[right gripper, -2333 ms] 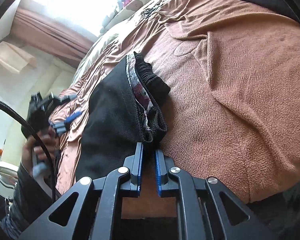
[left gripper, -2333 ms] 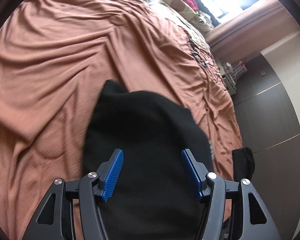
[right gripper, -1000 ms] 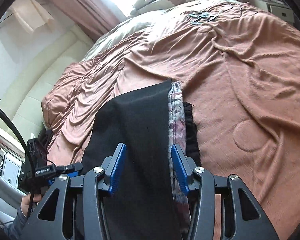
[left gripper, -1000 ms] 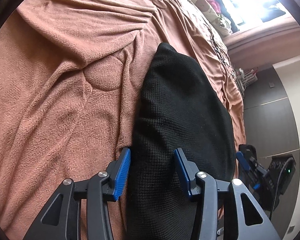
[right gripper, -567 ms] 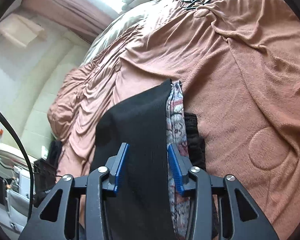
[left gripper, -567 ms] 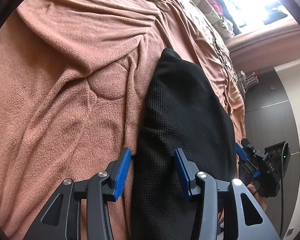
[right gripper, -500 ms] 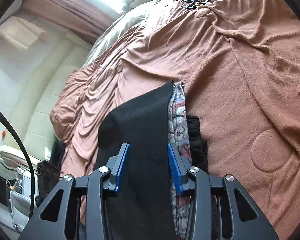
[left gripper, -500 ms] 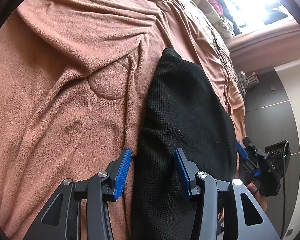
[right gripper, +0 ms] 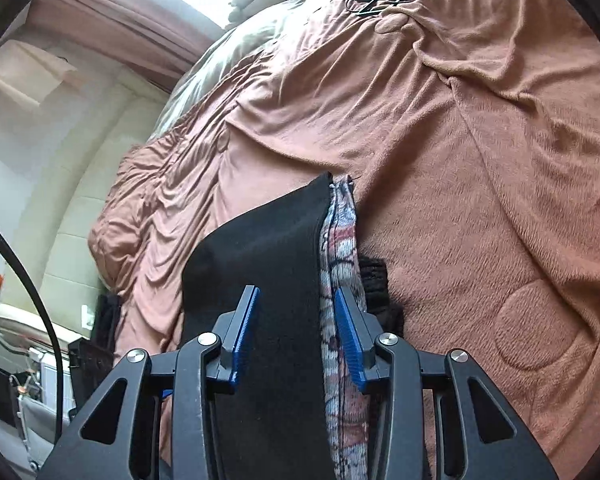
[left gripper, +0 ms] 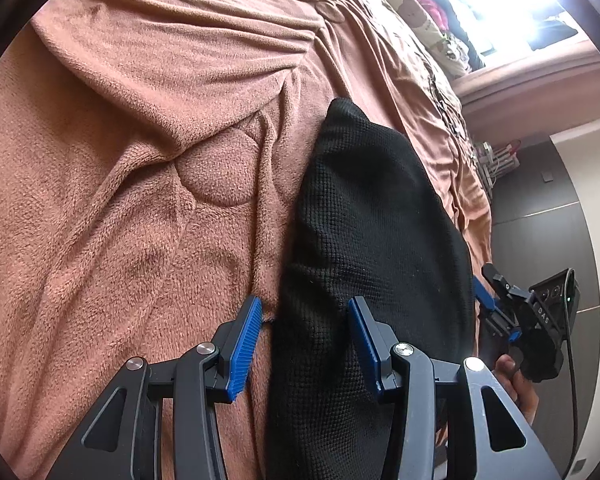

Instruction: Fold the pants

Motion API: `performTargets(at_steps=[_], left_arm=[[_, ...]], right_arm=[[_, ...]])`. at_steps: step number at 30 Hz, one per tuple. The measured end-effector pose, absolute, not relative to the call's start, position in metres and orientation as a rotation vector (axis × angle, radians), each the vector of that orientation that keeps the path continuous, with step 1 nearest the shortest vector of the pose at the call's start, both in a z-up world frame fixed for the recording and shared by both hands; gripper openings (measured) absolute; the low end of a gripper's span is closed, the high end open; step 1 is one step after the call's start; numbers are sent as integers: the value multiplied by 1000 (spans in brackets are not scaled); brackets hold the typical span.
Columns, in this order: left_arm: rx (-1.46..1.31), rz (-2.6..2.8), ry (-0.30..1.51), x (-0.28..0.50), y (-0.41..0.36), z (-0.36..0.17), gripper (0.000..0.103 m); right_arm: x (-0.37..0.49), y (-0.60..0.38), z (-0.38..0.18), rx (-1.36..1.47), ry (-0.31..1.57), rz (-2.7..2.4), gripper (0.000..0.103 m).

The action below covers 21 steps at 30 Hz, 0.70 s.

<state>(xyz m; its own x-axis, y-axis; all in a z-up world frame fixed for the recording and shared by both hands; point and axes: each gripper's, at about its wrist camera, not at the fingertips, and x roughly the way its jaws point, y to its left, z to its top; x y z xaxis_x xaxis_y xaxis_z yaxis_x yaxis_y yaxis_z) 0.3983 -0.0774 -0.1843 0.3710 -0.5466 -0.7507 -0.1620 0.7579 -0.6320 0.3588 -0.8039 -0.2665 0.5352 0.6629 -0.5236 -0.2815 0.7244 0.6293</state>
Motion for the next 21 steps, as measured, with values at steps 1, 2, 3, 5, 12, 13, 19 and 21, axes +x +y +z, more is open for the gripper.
performTargets(at_steps=[1,2,3,5,12,13,19,21], left_arm=[[-705,-275,1190,398,-77,-184,48],[-705,-275,1190,398,-77,-185,48],[-705,-276,1191,399,-77,-185,48],[-704,-278,1192,400,-77,-186,48],[-692,-283,1194,404,-80,-186,48],[-693,-286,1193,405,-81,-187,48],[-688,-288,1194,405,-83,-189,48],[-681,-289,1190,404,-85,-187,47]], right_arm=[[361,-803,-267,515,832,592,37],[363,-801,-267,517,837,593,37],[366,-801,-267,522,844,594,37],[366,-804,-267,551,846,615,33],[369,-814,-273,605,842,664,27],[371,-813,-276,599,856,656,27],[378,-801,-276,555,883,644,22],[379,-794,-269,494,887,601,3]])
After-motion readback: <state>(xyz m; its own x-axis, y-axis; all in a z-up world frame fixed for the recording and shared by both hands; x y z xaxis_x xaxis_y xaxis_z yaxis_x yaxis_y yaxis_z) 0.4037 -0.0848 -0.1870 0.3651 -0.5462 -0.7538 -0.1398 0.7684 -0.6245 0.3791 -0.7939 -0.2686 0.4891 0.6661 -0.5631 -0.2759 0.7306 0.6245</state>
